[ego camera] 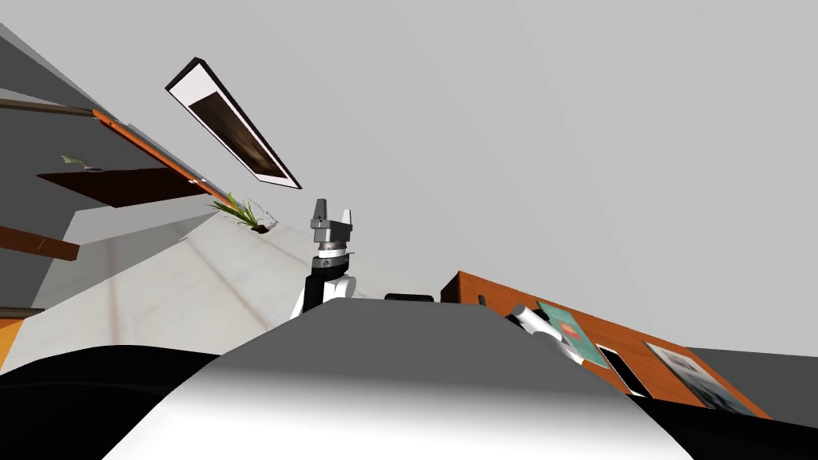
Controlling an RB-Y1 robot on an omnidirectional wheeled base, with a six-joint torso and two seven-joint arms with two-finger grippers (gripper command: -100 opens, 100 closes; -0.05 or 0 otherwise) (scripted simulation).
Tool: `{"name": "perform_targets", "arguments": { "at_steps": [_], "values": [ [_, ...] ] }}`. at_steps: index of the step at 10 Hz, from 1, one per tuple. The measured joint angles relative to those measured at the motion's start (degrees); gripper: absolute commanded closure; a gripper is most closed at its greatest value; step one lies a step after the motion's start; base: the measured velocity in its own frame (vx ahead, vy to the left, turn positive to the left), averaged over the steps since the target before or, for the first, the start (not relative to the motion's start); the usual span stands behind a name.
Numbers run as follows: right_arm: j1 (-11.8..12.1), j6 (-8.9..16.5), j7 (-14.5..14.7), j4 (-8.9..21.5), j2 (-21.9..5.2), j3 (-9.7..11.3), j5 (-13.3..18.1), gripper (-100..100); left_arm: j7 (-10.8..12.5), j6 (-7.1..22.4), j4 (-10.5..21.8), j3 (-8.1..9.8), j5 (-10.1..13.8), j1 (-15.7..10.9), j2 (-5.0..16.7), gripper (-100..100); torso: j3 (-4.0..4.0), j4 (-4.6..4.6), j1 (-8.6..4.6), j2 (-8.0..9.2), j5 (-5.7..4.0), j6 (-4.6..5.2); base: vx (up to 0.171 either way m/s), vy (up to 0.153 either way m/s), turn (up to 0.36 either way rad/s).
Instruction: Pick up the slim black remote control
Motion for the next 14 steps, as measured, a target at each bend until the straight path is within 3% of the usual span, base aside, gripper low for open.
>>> {"name": "perform_targets", "arguments": {
  "at_steps": [2,4,5,6,10,11,14],
  "values": [
    [-1.7,2.7,-0.6,4.0,-1.1,0.3,-1.4,-100,0.0,0.0,0.0,0.00,0.0,0.0,0.0,0,-0.10,-0.04,-0.07,-0.15,-0.03,-0.01,0.157,-0.062,-0.036],
    [-2.8,4.9,-1.3,6.0,-1.7,0.7,-2.3,-100,0.0,0.0,0.0,0.00,0.0,0.0,0.0,0,0.03,0.00,-0.08,0.07,-0.02,0.00,0.071,-0.047,-0.012],
    [-2.8,5.2,-1.4,6.0,-1.7,0.7,-2.3,0,0.0,0.0,0.0,0.00,0.0,0.0,0.0,0,0.15,0.05,0.04,0.29,-0.01,0.00,0.009,-0.006,0.002],
    [-2.8,5.1,-1.4,6.0,-1.7,0.7,-2.3,-100,0.0,0.0,0.0,-0.01,0.0,0.0,0.0,0,0.23,0.08,0.13,0.43,0.02,0.01,0.024,-0.006,-0.066],
    [-2.7,1.5,-0.4,8.0,0.6,1.1,-1.3,-100,0.0,0.0,0.0,-0.01,0.0,0.0,0.0,0,0.27,0.09,0.18,0.50,0.01,0.01,0.013,0.001,-0.042],
    [-2.7,1.3,-0.3,8.1,0.6,1.1,-1.3,100,0.0,0.0,0.0,-0.01,0.0,0.0,0.0,0,0.28,0.10,0.11,0.51,-0.04,0.00,0.000,0.000,0.000],
    [-2.7,1.3,-0.4,8.1,0.6,1.1,-1.3,100,0.0,0.0,0.0,-0.01,0.0,0.0,0.0,0,0.29,0.10,0.09,0.53,-0.05,-0.03,0.000,0.002,0.001]
  ]
}}
